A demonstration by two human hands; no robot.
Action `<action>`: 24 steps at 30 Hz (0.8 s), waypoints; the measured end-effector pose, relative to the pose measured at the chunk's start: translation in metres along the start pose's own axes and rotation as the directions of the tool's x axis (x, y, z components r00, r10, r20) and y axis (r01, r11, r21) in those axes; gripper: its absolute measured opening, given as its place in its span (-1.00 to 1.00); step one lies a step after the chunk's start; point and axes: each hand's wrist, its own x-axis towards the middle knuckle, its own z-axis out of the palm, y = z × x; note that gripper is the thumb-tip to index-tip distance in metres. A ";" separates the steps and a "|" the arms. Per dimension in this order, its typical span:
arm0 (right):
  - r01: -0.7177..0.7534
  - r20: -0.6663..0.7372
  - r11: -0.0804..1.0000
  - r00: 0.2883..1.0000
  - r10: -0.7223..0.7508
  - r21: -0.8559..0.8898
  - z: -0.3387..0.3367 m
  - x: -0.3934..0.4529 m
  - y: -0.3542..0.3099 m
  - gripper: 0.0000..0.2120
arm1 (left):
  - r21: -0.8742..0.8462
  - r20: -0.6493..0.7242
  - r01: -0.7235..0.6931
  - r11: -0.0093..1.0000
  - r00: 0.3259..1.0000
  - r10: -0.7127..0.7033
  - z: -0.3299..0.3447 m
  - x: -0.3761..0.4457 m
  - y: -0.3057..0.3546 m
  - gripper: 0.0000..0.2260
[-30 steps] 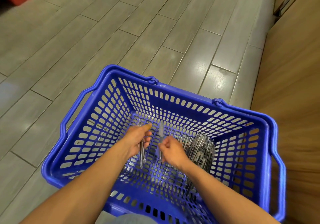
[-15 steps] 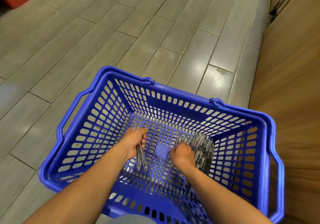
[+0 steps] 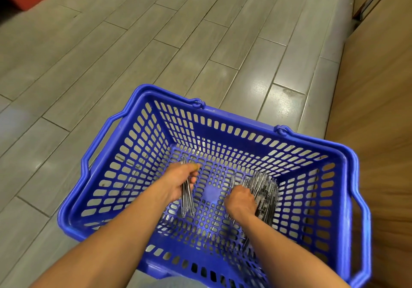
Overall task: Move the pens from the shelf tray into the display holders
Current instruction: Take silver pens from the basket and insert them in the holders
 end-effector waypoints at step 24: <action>0.076 -0.032 0.986 0.997 -0.072 0.152 -0.014 -0.003 0.006 -0.81 | 0.004 0.015 0.030 1.000 0.999 -0.030 0.003 0.003 -0.001 -0.92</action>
